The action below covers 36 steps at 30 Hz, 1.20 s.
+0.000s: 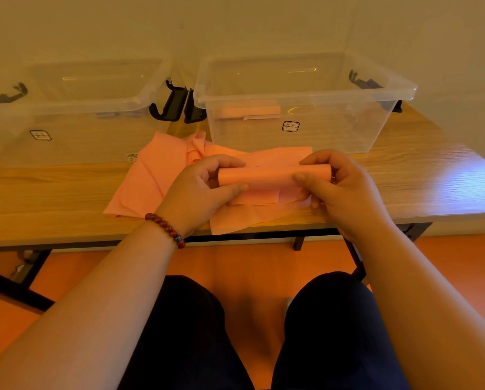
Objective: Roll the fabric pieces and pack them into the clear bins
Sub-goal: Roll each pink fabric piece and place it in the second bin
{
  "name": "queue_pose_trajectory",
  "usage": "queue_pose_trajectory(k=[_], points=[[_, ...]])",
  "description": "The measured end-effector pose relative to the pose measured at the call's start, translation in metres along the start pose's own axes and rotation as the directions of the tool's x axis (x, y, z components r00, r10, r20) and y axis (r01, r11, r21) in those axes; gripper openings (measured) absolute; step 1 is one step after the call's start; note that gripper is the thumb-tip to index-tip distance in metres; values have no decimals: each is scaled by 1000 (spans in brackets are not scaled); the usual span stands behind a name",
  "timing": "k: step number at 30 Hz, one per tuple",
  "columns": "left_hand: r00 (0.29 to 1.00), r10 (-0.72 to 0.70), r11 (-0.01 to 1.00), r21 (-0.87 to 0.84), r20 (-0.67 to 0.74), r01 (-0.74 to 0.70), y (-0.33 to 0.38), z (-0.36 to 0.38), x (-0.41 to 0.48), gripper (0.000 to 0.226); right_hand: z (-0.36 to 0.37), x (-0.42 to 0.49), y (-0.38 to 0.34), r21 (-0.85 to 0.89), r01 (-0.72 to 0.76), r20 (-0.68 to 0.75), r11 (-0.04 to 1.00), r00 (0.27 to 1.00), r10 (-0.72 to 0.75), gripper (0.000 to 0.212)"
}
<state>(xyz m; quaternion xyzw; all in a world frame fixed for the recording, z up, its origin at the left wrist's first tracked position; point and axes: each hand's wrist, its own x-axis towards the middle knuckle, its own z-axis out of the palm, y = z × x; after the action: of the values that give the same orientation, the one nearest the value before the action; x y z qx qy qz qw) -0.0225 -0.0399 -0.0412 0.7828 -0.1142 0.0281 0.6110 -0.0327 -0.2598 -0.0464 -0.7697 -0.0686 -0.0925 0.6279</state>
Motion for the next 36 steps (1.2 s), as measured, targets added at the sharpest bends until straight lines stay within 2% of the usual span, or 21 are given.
queue_pose_trajectory(k=[5,11,16,18,21,24,28,31,34,36], points=[[997,55,998,46,-51,-52,1,0,0,23,3,0,-1,-22,22,-58,1000,998,-23,9],[989,145,969,207,-33,-135,0,0,-1,20,5,1,-3,-85,23,-140,996,990,-35,12],[975,221,857,474,11,-199,0,0,1,16,3,4,-8,-178,33,-129,983,990,-57,15],[965,263,820,521,24,-236,5,0,2,15,0,6,-12,-168,14,-104,986,994,-32,18],[964,266,831,508,0,-229,15,-3,6,16,-4,9,-15,-148,-14,-54,989,999,5,26],[978,209,835,522,-5,-176,22,-8,12,17,-4,11,-15,-122,-33,-19,992,999,31,33],[992,128,817,568,-14,-97,28,-14,18,19,-4,14,-17,-169,-6,-56,986,998,-3,32],[992,127,806,580,17,-113,34,-18,20,19,-5,17,-20,-216,31,-103,976,993,-54,29],[996,93,881,467,-13,-76,39,-18,21,13,-5,21,-24,-166,32,-101,986,994,-49,28],[998,26,969,248,-56,-12,40,-17,22,10,-3,23,-26,-80,8,-89,997,996,-16,27]])
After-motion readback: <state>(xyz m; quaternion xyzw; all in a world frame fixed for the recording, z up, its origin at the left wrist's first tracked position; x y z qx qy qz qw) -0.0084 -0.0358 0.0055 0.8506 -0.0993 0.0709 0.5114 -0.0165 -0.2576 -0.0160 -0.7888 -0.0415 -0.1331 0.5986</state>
